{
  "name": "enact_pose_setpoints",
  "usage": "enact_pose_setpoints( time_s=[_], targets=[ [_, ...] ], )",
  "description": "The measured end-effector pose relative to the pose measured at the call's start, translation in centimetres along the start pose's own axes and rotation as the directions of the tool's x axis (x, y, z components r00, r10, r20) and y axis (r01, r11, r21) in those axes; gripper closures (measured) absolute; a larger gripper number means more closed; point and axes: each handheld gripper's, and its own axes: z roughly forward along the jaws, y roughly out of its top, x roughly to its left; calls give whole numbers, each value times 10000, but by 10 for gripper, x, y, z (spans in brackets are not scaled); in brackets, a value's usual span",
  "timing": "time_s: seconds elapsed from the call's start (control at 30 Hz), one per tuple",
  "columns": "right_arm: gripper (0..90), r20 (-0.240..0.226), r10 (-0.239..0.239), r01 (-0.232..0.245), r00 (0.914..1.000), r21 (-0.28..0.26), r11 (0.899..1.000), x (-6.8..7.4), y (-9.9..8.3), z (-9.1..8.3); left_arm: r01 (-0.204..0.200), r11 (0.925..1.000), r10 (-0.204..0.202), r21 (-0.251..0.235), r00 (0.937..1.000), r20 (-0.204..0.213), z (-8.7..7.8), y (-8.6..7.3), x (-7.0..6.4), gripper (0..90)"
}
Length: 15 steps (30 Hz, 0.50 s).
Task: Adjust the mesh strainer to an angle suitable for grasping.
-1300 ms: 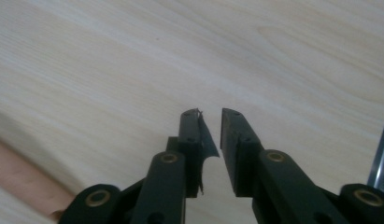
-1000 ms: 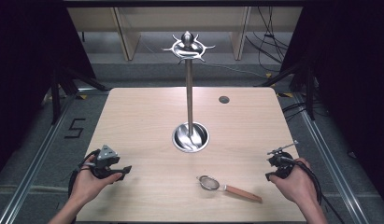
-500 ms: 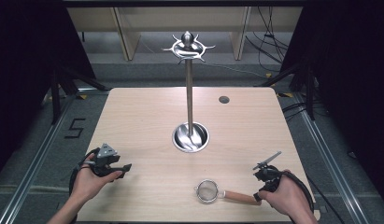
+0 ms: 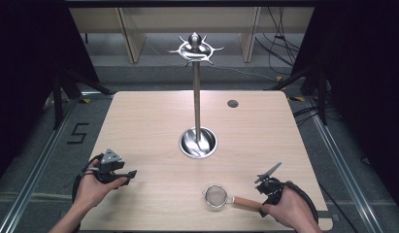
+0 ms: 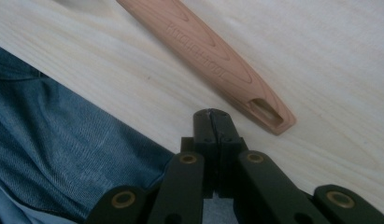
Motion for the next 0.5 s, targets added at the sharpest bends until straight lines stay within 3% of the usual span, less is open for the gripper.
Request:
enact_pose_setpoints(
  time_s=[0.07, 0.1, 0.2, 0.23, 0.43, 0.47, 0.5],
  targets=[
    [900, -22, -83, 83, 10000, 128, 9999, 0, 0, 4, -111, 9999, 111, 100, 9999, 10, -1, 0, 1, 381],
    [900, -116, 146, -140, 9998, 451, 9989, 2, 0, 4, -112, 9998, 112, 158, 9999, 3, -1, 0, 1, 381],
    [900, -140, 246, -240, 9996, 447, 9987, 3, 0, 7, -70, 9999, 69, 107, 10000, 5, 0, 0, 1, 381],
    [900, -65, 83, -80, 9999, 418, 9991, 1, 1, 8, 144, 9999, -143, -66, 9999, 24, 1, 0, -1, 381],
    [900, -28, 180, -179, 9998, 477, 9987, -1, 1, 12, -144, 9998, 144, 128, 9999, 21, 1, 2, 1, 381],
    [900, 15, 398, -398, 9992, 548, 9977, -1, 1, 13, -137, 9998, 136, 122, 9999, 39, 1, 2, 0, 381],
    [900, 66, 239, -242, 9997, 507, 9984, -3, 2, 14, -137, 9998, 136, 122, 9999, 39, 1, 2, 0, 381]
  ],
)
